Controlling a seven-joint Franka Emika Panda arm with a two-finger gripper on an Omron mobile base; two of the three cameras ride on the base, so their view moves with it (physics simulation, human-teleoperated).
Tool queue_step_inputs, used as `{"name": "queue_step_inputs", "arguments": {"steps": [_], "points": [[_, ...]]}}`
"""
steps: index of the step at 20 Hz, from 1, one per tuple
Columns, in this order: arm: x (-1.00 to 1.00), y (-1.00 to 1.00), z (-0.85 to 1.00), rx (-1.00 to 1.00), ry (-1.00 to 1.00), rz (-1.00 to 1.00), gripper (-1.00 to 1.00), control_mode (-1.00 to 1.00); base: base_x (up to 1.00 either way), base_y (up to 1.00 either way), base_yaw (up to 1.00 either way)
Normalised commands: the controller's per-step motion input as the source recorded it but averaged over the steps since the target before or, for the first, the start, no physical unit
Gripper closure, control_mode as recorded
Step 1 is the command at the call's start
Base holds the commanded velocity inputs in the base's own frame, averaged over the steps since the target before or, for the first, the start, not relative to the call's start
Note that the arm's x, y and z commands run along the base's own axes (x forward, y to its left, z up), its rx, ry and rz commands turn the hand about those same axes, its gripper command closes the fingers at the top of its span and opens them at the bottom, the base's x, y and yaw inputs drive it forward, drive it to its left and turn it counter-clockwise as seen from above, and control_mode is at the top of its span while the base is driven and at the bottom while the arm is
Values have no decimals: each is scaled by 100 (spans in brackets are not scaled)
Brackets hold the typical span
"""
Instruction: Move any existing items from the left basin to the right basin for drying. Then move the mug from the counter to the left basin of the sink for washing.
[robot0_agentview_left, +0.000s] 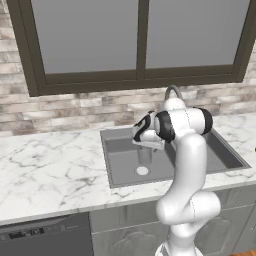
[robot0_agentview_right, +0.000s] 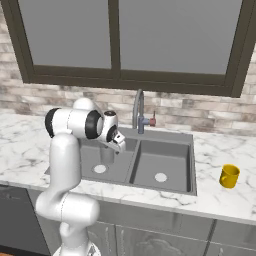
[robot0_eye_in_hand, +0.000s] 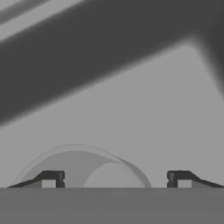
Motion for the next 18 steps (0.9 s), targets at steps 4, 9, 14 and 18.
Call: {"name": "queue_step_inputs", "arguments": {"steps": [4,9,14,18], "points": [[-29,0,-35,0,0,0,100,-100,0,0,0],[-30,0,-43,0,0,0,100,-100,0,0,0],[-18,0,-21,3,0,0,100,-100,0,0,0],[-11,0,29,8,0,0,100,-100,0,0,0]]}}
